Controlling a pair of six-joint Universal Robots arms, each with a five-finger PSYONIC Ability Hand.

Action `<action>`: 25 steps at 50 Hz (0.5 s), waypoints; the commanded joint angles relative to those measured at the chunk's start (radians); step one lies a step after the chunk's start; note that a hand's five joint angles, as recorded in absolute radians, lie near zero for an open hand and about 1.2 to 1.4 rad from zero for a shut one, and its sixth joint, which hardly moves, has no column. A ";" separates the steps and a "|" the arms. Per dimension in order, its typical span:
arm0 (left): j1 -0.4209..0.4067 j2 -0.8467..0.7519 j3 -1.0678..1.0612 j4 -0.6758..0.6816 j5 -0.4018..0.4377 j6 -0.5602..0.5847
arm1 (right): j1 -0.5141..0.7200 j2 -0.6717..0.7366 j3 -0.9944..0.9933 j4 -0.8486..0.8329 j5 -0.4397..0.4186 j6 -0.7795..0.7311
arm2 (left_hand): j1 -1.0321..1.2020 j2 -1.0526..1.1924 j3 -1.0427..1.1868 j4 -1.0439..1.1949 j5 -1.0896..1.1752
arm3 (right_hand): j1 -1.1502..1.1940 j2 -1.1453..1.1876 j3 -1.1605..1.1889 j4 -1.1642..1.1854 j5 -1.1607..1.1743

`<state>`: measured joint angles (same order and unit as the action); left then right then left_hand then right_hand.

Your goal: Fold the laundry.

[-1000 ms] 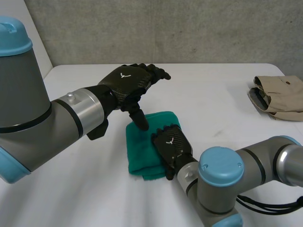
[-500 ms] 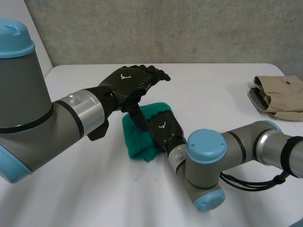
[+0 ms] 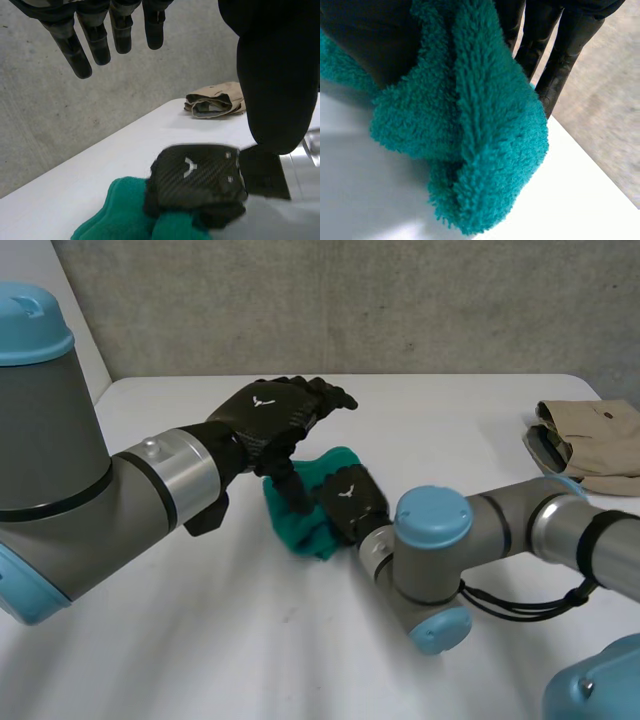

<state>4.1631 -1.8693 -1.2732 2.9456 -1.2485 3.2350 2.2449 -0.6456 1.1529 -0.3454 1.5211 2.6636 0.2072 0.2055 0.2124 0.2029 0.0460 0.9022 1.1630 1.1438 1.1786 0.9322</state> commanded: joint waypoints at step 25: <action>0.012 -0.002 -0.012 0.003 0.000 -0.034 | -0.602 -0.164 0.108 0.040 -0.367 -0.248 | -0.002 -0.001 -0.008 0.002 -0.016 | 0.494 0.233 0.252 0.218 0.289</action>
<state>4.1767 -1.8683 -1.2844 2.9473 -1.2471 3.2013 1.6727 -0.8317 1.3212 -0.2926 1.2663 2.4388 0.2072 0.2055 0.2124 0.2029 0.0460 0.9142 1.1630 1.1438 1.1818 0.9323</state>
